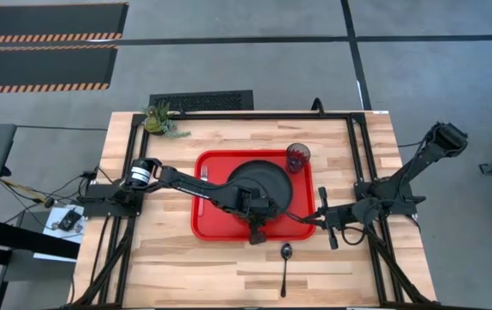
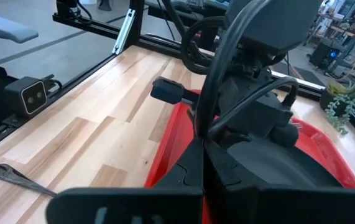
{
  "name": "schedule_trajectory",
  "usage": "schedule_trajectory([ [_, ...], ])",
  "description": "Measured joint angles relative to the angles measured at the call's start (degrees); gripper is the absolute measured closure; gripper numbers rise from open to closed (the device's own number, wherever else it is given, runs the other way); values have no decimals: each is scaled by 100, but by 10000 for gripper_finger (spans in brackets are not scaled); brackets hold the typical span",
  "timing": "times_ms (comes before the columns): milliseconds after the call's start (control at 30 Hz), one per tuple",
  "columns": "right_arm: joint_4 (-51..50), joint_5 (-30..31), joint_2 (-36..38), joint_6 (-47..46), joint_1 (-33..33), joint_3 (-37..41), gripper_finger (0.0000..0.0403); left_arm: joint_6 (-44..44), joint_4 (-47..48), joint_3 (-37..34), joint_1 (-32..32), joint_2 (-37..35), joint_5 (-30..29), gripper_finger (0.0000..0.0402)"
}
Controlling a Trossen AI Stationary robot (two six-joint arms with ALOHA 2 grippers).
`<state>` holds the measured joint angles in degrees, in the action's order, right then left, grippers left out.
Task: Pick and place plate/cup/fork/spoon on tray
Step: Put the black plate to the right of the pink fork on the red tray, then put the black spoon in between the black plate and the pink fork on the red tray
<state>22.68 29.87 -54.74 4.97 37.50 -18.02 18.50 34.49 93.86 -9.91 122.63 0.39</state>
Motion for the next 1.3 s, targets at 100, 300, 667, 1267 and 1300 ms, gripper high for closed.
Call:
schedule_trajectory([
  [100, -7, 0, 0, 0, 0, 0, 392, 11, 53, 0, -5, 0, 76, 372],
  [300, -6, 2, 0, 0, 0, 0, 392, 47, 91, 0, -26, 0, 87, 343],
  [667, 8, 13, 0, 0, 0, 0, 392, 50, 146, -2, -26, -73, 69, 294],
  [1267, -119, -289, 0, -1062, -11, 0, 392, -494, -583, -501, -684, -623, -1074, 357],
  [1300, -163, -293, 2, -1180, -8, 0, 392, -479, -743, -682, -698, -665, -1006, 369],
])
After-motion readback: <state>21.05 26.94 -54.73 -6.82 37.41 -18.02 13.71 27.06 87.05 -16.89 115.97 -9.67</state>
